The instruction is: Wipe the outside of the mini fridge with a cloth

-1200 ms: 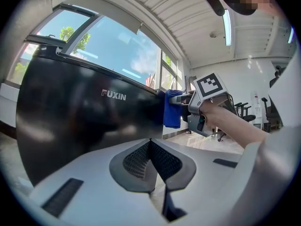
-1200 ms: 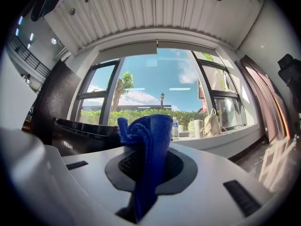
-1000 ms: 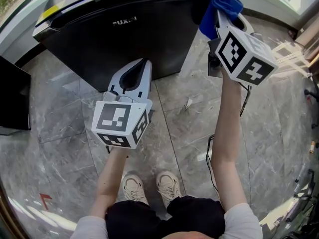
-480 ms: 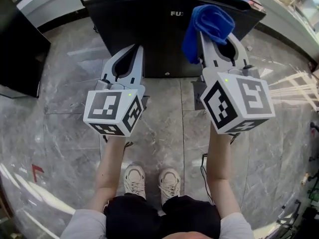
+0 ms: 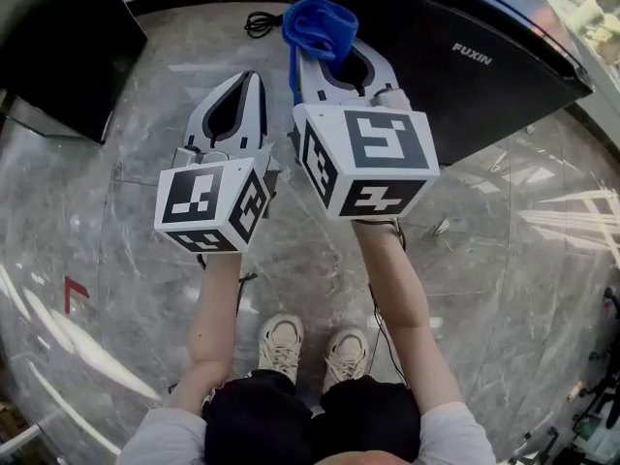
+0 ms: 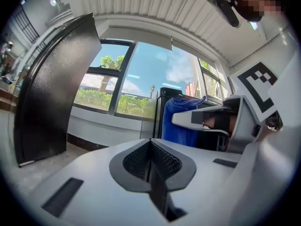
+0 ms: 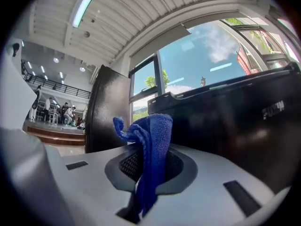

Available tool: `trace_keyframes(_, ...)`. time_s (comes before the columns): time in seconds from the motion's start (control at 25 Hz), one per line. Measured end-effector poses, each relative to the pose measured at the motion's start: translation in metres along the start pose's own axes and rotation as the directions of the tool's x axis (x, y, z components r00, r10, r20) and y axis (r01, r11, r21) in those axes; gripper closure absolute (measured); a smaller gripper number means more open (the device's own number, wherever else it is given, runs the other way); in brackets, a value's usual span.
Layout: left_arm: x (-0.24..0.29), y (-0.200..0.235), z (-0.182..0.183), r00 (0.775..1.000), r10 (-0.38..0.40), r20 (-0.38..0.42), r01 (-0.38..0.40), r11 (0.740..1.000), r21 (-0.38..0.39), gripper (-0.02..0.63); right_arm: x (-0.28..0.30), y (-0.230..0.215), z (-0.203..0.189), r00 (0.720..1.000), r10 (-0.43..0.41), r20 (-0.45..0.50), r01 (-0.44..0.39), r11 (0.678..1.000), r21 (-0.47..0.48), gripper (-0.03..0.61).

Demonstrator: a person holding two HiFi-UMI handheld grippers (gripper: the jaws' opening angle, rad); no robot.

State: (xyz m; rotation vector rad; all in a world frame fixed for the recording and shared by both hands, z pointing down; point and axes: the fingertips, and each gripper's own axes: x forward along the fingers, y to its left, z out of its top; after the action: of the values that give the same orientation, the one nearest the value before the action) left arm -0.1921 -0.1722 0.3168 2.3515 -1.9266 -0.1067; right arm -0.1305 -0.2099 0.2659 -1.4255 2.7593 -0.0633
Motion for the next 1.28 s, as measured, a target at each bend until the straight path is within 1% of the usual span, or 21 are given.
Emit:
trace_keyframes(0.08, -0.001, 0.009, -0.003, 1.000, 0.006, -0.003, -0.006, 1.000, -0.003, 0.609, 0.014, 0.010, -0.005, 1.000, -0.001, -0.005, 0.001, 1.000, -0.009, 0.526)
trace_keyframes(0.2, -0.001, 0.013, -0.008, 1.000, -0.001, -0.014, 0.001, 1.000, -0.010, 0.609, 0.025, 0.019, -0.011, 1.000, -0.004, -0.013, 0.004, 0.999, -0.054, 0.526)
trace_keyframes(0.4, 0.003, 0.008, -0.013, 0.999, -0.019, -0.025, 0.019, 1.000, -0.015, 0.609, 0.027, 0.019, -0.010, 1.000, -0.018, -0.010, 0.016, 0.993, -0.118, 0.526)
trace_keyframes(0.64, 0.003, 0.000, -0.010, 0.999, -0.029, -0.025, 0.029, 1.000, -0.004, 0.609, 0.020, 0.012, -0.009, 0.999, -0.030, -0.009, 0.029, 0.994, -0.109, 0.526)
trace_keyframes(0.88, 0.004, -0.007, -0.012, 0.999, -0.043, -0.030, 0.042, 0.999, -0.006, 0.609, 0.002, -0.013, -0.008, 0.997, -0.077, 0.001, 0.077, 0.992, -0.099, 0.526)
trace_keyframes(1.08, 0.008, -0.026, -0.017, 0.996, -0.077, -0.043, 0.077, 0.997, 0.001, 0.609, -0.013, -0.030, -0.008, 0.995, -0.098, 0.007, 0.099, 0.990, -0.104, 0.526)
trace_keyframes(1.28, 0.013, -0.053, -0.022, 0.990, -0.130, -0.057, 0.131, 0.991, 0.018, 0.609, -0.030, -0.051, -0.008, 0.992, -0.124, 0.007, 0.124, 0.988, -0.087, 0.526)
